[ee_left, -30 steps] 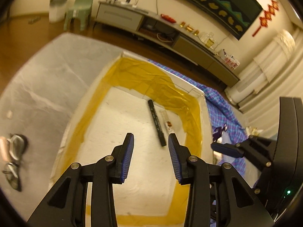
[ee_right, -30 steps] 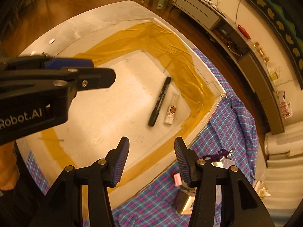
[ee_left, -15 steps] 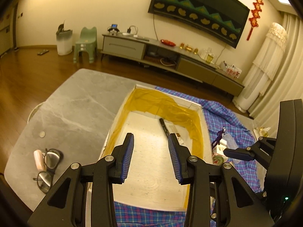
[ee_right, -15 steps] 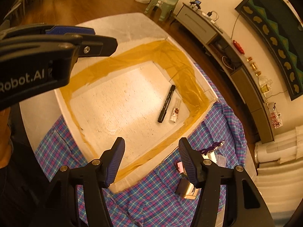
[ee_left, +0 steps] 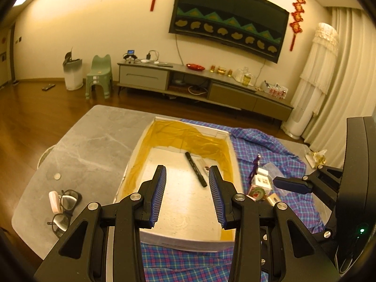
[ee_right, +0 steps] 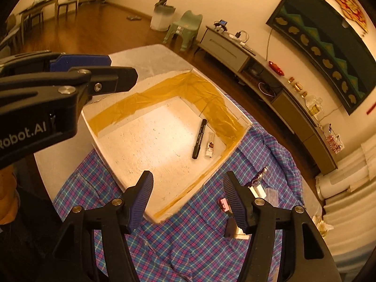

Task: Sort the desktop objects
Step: 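Move both tools back over the items on the shirt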

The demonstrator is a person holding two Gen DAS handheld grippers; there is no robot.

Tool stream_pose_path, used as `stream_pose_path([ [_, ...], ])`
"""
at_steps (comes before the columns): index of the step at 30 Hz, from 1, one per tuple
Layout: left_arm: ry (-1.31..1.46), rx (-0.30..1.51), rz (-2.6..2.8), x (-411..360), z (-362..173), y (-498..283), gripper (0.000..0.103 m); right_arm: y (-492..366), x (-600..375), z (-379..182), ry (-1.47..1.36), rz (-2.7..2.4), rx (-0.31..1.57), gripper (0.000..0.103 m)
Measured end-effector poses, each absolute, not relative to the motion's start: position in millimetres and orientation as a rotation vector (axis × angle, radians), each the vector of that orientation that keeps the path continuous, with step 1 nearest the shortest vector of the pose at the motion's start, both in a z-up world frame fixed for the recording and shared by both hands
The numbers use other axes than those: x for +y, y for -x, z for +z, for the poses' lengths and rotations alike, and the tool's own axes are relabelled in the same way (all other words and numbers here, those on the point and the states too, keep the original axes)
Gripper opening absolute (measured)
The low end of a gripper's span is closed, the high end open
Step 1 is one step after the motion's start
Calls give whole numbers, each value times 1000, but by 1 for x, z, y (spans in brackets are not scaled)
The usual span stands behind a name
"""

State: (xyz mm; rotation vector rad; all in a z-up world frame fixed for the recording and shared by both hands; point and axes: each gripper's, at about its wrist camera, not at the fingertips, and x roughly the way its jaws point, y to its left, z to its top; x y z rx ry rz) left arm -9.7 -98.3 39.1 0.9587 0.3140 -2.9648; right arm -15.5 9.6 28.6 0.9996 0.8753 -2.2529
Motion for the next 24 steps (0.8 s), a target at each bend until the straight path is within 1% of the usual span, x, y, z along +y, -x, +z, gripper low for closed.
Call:
stream_pose_path([
  [6,-914,217,-3012,-71,43,-5,40,5,35,28,-991,-2289,773,63],
  [10,-915,209,-3048,-55,43,-7,40,3,55,26,-987,-2314,692,67],
  [15,-973,192,-3093,-29,36,0,40,2,83,21,-938,-2364,599,68],
  [23,-1099,142,-3143,23,22,21,40,22,155,1,-916,-2463,373,68],
  [24,-1123,139,-3146,30,19,25,40,27,168,-3,-927,-2482,352,70],
])
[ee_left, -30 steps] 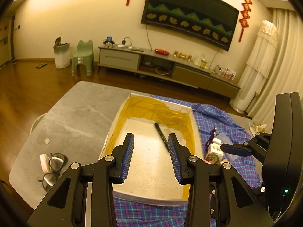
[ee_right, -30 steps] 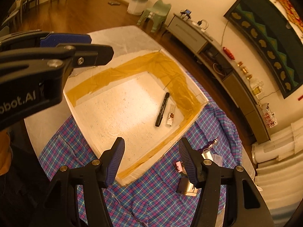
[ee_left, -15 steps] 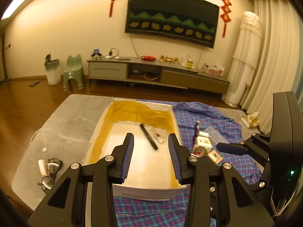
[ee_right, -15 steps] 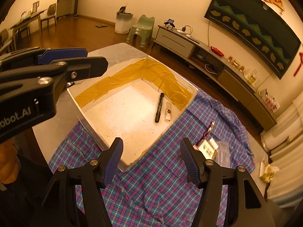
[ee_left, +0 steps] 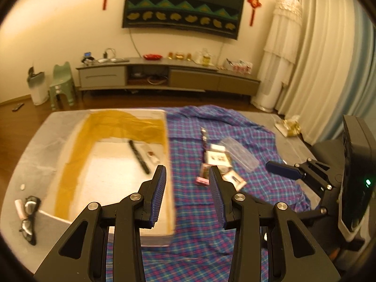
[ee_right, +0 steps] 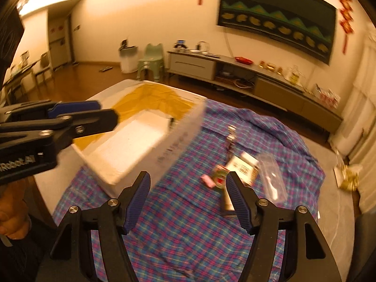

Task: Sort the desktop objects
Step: 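Move both tools back over the items on the shirt, then grasp the pink binder clip with the left tool while the right tool grasps the gold box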

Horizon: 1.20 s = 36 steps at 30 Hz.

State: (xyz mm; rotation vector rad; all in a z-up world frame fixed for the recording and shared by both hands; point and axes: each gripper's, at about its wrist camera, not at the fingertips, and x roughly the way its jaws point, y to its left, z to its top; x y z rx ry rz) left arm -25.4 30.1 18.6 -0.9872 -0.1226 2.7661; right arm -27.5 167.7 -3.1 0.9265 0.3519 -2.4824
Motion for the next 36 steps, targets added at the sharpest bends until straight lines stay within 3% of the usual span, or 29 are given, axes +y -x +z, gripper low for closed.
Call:
stream_pose_path([
  [10,1192,-122,2631,80,-32,71,44,71,237,-59,-1130,-2513,225,73],
  [16,1318,-95,2586,97,-68,98,45,86,227,-99,-1200,-2439,310,79],
  [28,1435,-122,2539,108,-115,135,47,128,213,-149,-1174,-2432,464,80],
  [30,1465,-104,2541,109,-124,142,47,134,214,-152,-1160,-2411,445,75],
  [31,1478,-99,2542,109,-129,146,47,137,215,-154,-1177,-2397,438,58],
  [32,1489,-90,2543,109,-135,150,47,142,216,-157,-1208,-2362,412,50],
  [36,1521,-85,2556,108,-153,164,47,153,227,-157,-1257,-2346,324,49],
])
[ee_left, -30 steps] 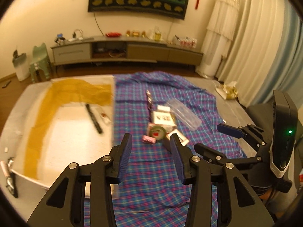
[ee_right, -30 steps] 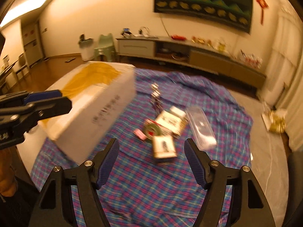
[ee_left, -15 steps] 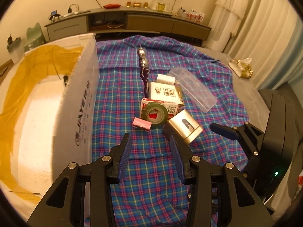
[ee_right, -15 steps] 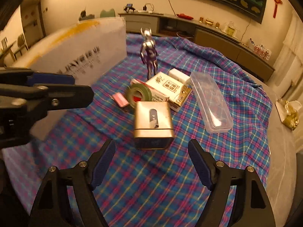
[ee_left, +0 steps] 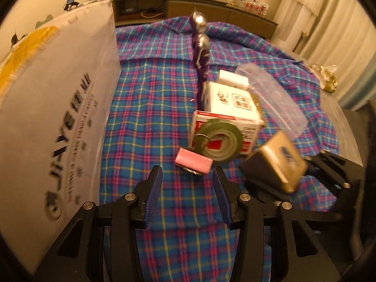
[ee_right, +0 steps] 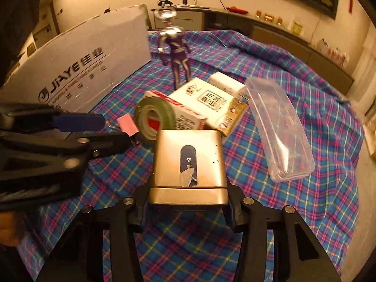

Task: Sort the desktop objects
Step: 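Grasp the pink binder clip with the left tool while the right tool grasps the gold box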

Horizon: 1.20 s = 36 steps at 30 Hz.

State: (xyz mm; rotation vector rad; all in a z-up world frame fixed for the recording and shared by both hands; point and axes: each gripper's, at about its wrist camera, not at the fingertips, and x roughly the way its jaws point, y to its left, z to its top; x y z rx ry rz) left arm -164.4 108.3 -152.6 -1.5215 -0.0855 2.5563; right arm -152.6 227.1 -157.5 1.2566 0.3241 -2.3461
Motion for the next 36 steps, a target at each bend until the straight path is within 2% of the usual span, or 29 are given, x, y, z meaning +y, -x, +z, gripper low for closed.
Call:
stream_pose_path([
  [4,1481,-32,2575,116,-161,170,53,152,237,-155,-1284,-2330,224,49],
  [11,1406,18,2606,120,-164,174,53,150,243,-148,-1288,-2308,141,49],
  [13,1386,48,2614,120,-165,172,48,148,245,-146,-1283,-2309,132,49],
  [14,1374,65,2620,121,-164,171,34,147,245,-145,-1279,-2310,128,49],
  [22,1331,62,2635,114,-154,158,33,140,246,-132,-1238,-2315,128,49],
  [36,1187,-55,2626,102,-96,119,33,123,246,-113,-1175,-2327,101,49],
])
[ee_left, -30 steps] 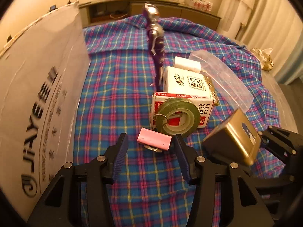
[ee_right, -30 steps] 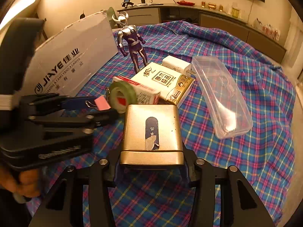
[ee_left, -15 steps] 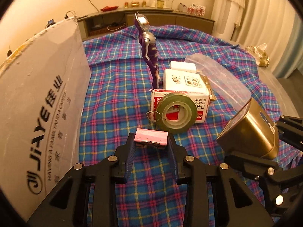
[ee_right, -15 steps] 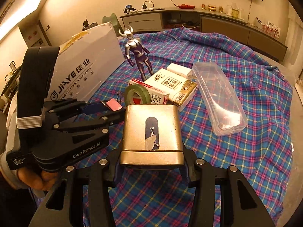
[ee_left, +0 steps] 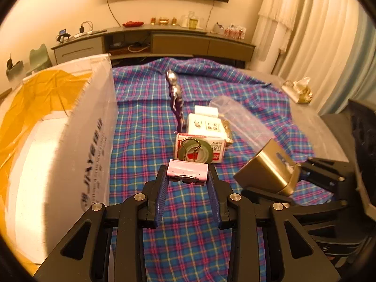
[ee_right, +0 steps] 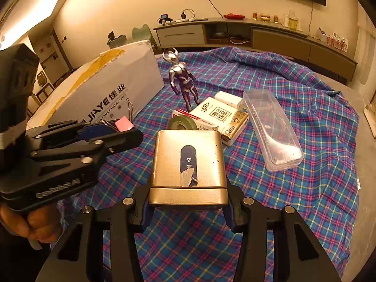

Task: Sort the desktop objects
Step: 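Grasp the pink binder clip with the left tool while the right tool grasps the gold box, then carry the pink binder clip and gold box over the cardboard box with both tools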

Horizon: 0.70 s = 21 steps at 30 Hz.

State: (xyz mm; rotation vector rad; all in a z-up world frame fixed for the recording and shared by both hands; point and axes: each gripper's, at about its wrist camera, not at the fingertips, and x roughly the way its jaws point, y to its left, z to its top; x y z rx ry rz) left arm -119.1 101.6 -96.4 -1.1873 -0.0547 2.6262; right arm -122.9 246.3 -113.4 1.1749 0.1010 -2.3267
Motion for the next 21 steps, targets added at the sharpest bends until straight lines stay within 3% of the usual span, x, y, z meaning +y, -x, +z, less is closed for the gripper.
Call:
stream_pose_path([
  [21,1028,-211,2673,46,-35,82,33,77,210,-74,-1061,-2410,96,49],
])
